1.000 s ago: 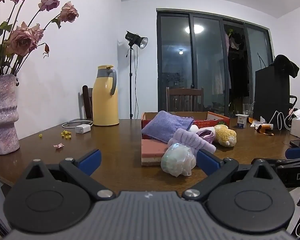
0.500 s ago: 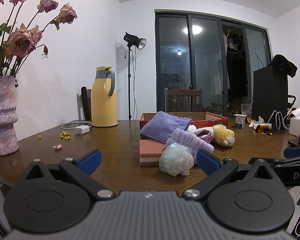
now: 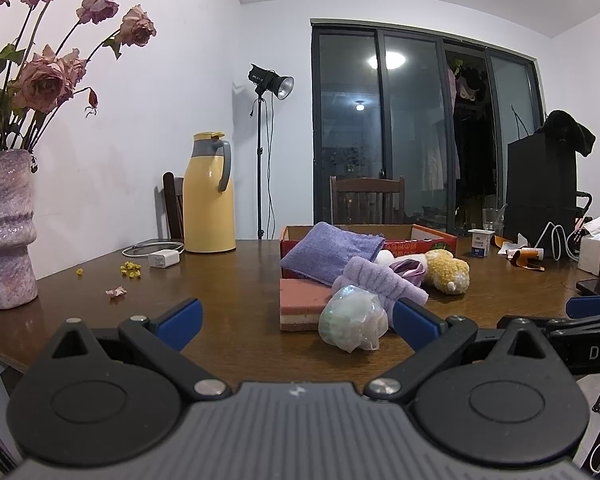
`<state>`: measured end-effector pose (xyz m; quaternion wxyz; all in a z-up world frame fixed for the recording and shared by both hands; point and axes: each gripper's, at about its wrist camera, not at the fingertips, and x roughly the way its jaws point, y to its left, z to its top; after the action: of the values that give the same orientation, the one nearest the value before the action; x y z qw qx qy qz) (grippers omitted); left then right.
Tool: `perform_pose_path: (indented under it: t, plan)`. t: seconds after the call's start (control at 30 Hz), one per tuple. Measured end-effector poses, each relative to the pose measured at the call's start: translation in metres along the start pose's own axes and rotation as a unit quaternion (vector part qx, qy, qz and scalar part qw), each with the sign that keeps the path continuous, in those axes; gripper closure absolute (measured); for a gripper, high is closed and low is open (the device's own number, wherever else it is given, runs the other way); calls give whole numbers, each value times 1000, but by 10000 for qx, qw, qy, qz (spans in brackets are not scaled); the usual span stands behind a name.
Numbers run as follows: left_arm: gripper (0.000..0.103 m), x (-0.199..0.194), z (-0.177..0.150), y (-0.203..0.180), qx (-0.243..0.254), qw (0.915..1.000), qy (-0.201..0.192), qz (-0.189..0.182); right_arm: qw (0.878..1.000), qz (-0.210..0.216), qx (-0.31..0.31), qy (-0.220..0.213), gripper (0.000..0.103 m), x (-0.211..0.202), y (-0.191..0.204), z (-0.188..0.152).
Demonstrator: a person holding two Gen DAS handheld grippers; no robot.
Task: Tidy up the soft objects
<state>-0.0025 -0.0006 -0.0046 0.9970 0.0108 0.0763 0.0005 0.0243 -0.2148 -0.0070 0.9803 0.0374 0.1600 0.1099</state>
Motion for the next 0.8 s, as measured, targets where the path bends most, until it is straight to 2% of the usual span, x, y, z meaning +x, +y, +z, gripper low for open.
perform_pose_path:
  t: [0.8]
  plan:
    - [0,0,0,-1,8,10000,-19,-13,10000,11,-21,1,0,0,1,0]
